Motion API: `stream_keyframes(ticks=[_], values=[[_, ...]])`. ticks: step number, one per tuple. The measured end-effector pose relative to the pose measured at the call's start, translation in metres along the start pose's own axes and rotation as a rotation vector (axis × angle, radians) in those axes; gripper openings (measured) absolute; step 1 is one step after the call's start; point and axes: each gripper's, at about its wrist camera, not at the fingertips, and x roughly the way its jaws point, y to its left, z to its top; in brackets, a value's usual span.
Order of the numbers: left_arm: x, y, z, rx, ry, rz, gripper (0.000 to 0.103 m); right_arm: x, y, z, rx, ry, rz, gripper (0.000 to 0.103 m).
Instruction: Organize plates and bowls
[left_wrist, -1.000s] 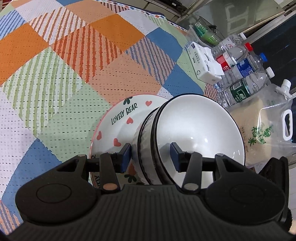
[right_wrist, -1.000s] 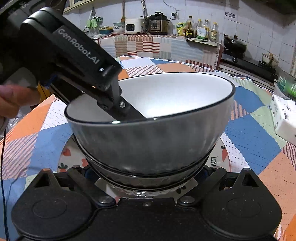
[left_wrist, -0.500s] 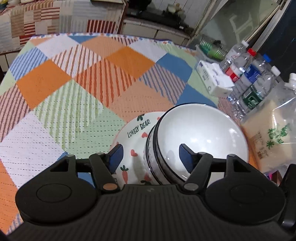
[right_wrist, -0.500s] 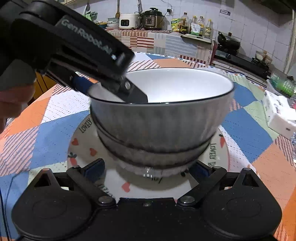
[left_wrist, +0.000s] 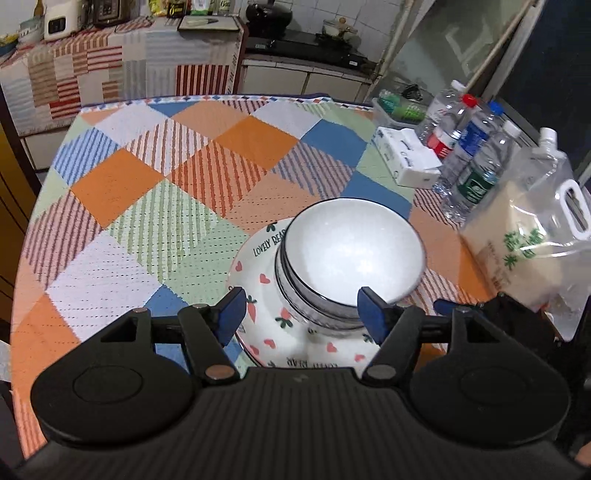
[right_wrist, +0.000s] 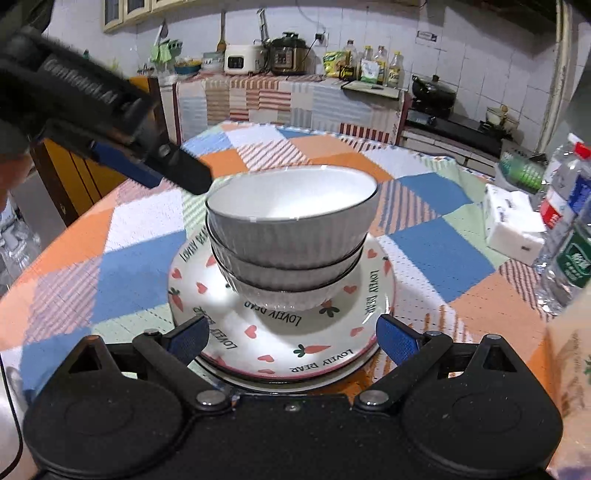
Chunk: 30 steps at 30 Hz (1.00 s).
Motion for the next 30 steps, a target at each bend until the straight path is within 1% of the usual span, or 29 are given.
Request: stream_keyframes(ticks=[5,8,10,12,14,16,19,21,24,28,30], values=[[-0.032,-0.013,-0.007,0.015,-0.011,0.009,0.068,-0.029,-0.001,0.008,0.032,-0.026,-0.016,0.099],[-0.048,-0.020,-0.011,0.021,0.013,0.017,0.072,-0.045,0.001,0.012,0.042,-0.030,-0.032,0.099],[-0.060,-0.025,-0.015,0.042,0.033,0.008,0.072,-0.058,0.002,0.013,0.057,-0.030,-0.051,0.099],[-0.075,-0.030,-0.021,0.057,0.023,0.010,0.074,-0.074,0.004,0.015,0.088,-0.053,-0.077,0.099],[-0.089,-0.034,-0.026,0.065,0.010,0.013,0.077,-0.090,0.007,0.017,0.112,-0.062,-0.086,0.099],[-0.102,-0.038,-0.029,0.069,0.000,0.023,0.078,-0.104,0.011,0.019,0.128,-0.064,-0.098,0.099],[-0.120,-0.042,-0.038,0.076,-0.036,0.063,0.083,-0.120,0.015,0.021,0.147,-0.048,-0.118,0.099],[-0.128,-0.043,-0.043,0.061,-0.052,0.100,0.084,-0.126,0.017,0.019,0.155,-0.034,-0.128,0.099],[-0.134,-0.039,-0.051,0.010,-0.071,0.133,0.084,-0.134,0.020,0.013,0.179,-0.039,-0.115,0.099],[-0.140,-0.039,-0.065,0.016,-0.110,0.198,0.092,-0.135,0.023,0.005,0.206,-0.027,-0.125,0.099],[-0.139,-0.038,-0.070,0.021,-0.115,0.218,0.093,-0.135,0.025,0.002,0.208,-0.019,-0.133,0.099]])
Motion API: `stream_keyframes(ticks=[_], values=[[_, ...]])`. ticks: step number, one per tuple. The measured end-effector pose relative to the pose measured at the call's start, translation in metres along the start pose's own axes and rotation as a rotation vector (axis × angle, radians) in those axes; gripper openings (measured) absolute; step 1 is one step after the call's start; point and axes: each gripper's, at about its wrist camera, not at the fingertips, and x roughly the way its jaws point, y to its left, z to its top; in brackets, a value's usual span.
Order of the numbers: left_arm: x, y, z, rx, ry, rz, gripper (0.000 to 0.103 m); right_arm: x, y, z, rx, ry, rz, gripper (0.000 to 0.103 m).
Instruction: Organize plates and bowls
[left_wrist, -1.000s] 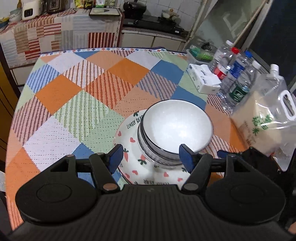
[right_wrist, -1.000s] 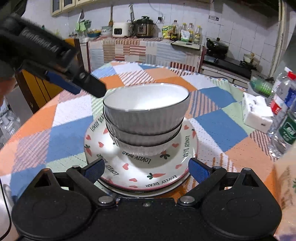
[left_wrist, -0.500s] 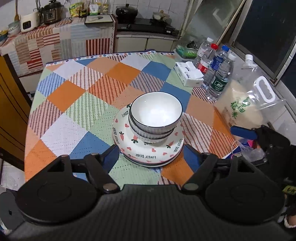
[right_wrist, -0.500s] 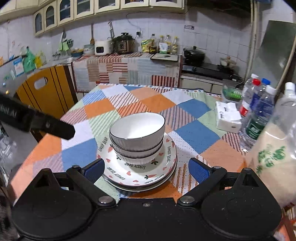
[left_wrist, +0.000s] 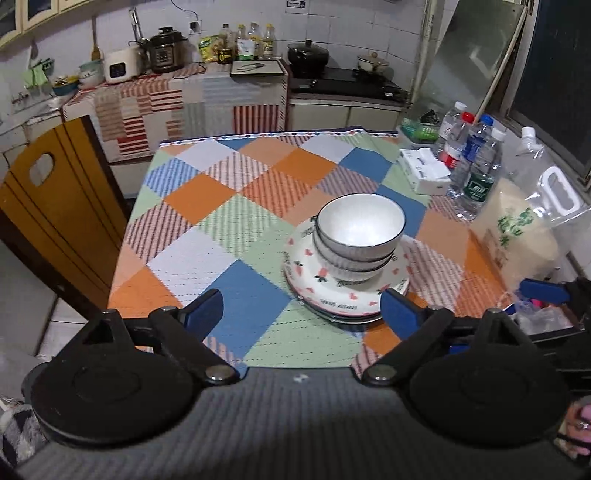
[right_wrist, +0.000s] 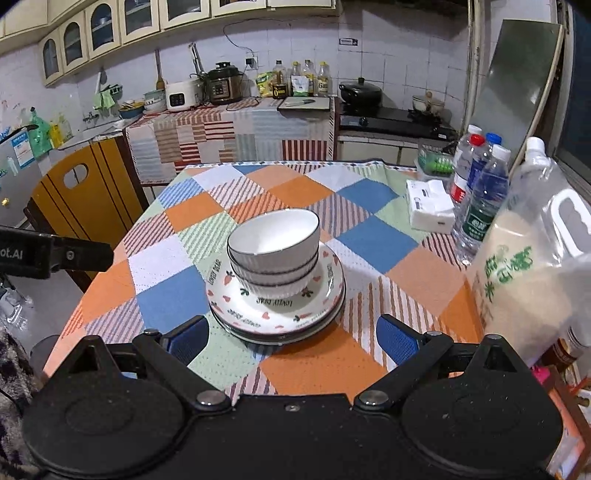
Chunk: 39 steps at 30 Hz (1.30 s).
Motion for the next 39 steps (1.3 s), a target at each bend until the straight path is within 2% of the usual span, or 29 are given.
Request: stream_keyframes(ticks=[6,10,14,18,22,32,39], values=[[0.001,-0.006,-0.014,0.044,-0.008,0.054,0.098,-0.008,0.002,-0.005,0.003,0.002,-0.023,0.099],[-0.005,-0.014,-0.021,0.061,-0.053,0.107,0.098,-0.016,0.003,-0.005,-0.017,-0.009,-0.052,0.099],[-0.011,-0.021,-0.023,0.052,-0.052,0.078,0.098,-0.024,0.005,-0.005,-0.028,-0.022,-0.030,0.099],[-0.016,-0.030,-0.025,0.068,-0.076,0.106,0.098,-0.029,0.007,-0.006,-0.023,-0.037,-0.028,0.099],[-0.011,-0.027,-0.025,0.044,-0.051,0.082,0.098,-0.033,0.007,-0.007,-0.012,-0.047,-0.031,0.099],[-0.006,-0.017,-0.028,-0.014,-0.066,0.129,0.098,-0.031,0.005,-0.008,-0.001,-0.055,-0.053,0.099],[-0.007,-0.018,-0.030,0.010,-0.089,0.136,0.098,-0.027,0.002,-0.011,0.007,-0.043,-0.065,0.099]])
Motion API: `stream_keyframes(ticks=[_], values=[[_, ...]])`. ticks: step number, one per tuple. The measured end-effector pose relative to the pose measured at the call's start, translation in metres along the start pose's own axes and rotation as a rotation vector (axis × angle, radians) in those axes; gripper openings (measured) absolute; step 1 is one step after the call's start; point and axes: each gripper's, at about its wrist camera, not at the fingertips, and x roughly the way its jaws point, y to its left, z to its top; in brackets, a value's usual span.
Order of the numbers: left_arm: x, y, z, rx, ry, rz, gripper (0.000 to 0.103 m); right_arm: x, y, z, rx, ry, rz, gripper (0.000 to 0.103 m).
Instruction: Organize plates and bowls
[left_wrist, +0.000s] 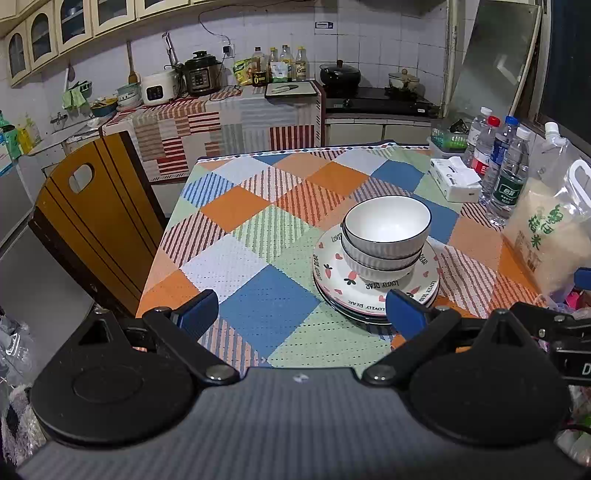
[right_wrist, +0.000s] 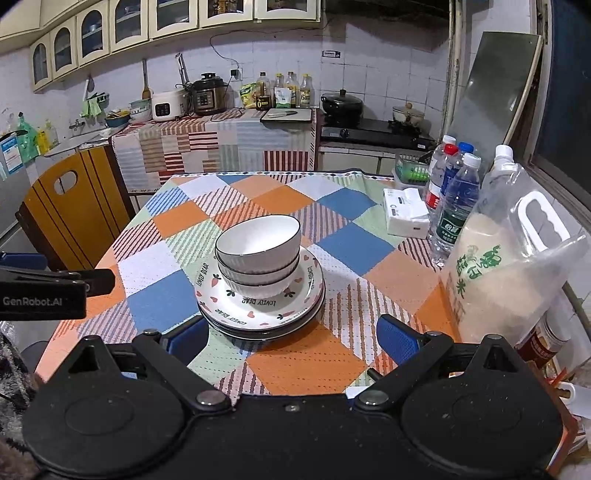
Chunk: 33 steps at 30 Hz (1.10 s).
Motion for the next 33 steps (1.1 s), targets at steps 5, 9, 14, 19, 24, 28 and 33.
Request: stream_keyframes(ticks=[5,9,14,19,24,28,33], values=[[0.002,-0.005,-0.001,0.015,0.015,-0.004,0.099,0.002,-0.001,-0.002,0.007,0.007,-0.006,0.099],[0.003,-0.007,-0.003,0.023,0.016,-0.008,0.099,0.002,-0.001,-0.003,0.006,0.010,-0.006,0.099],[0.001,-0.013,-0.005,0.050,-0.004,0.000,0.099,0.003,-0.001,-0.003,0.007,0.011,-0.004,0.099],[0.003,-0.013,-0.005,0.044,0.008,-0.011,0.099,0.004,0.001,-0.004,0.002,0.015,-0.001,0.099],[0.004,-0.011,-0.005,0.034,0.010,-0.008,0.099,0.004,0.001,-0.005,0.000,0.017,0.000,0.099],[0.003,-0.010,-0.005,0.031,0.007,-0.012,0.099,0.006,0.000,-0.005,0.000,0.020,-0.002,0.099],[0.003,-0.011,-0.005,0.030,0.007,-0.014,0.099,0.006,-0.001,-0.005,-0.001,0.021,-0.001,0.099]])
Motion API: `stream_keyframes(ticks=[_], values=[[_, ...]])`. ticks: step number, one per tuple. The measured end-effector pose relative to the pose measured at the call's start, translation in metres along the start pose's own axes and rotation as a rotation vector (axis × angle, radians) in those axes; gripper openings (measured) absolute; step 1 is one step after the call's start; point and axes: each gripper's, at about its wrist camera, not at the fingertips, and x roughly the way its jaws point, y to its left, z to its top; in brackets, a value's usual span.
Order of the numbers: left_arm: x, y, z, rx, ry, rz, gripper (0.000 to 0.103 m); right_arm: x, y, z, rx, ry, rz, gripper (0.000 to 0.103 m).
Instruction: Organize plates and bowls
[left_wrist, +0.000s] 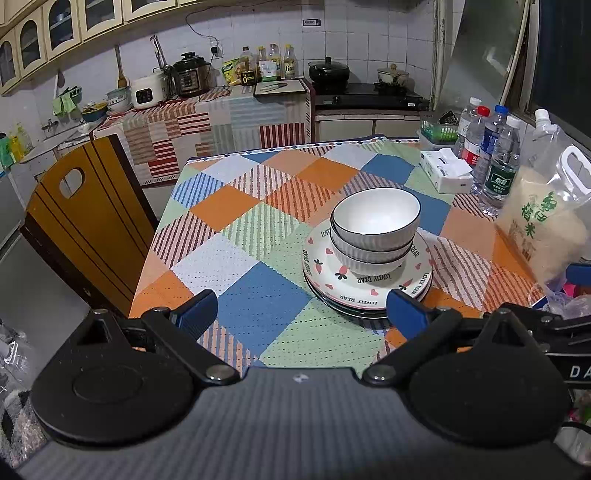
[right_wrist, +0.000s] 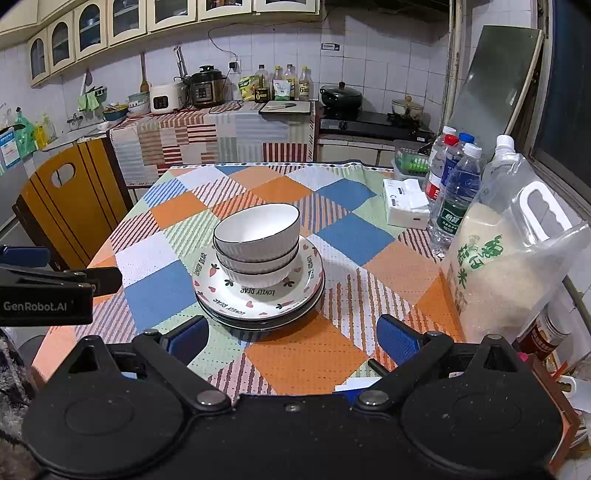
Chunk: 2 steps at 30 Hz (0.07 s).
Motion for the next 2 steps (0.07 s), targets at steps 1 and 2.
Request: stream_keyframes(ticks=[1,2], values=[[0.0000,0.0001,0.0000,-0.001,0.000,-0.001,0.099,0.0003,-0.0002,-0.0003,0.000,0.001,0.000,0.099],[0.0001,0.0001,0.0001,-0.002,0.000,-0.002,0.099,0.0001,-0.0007,-0.0005,-0.001,0.001,0.001,0.099]])
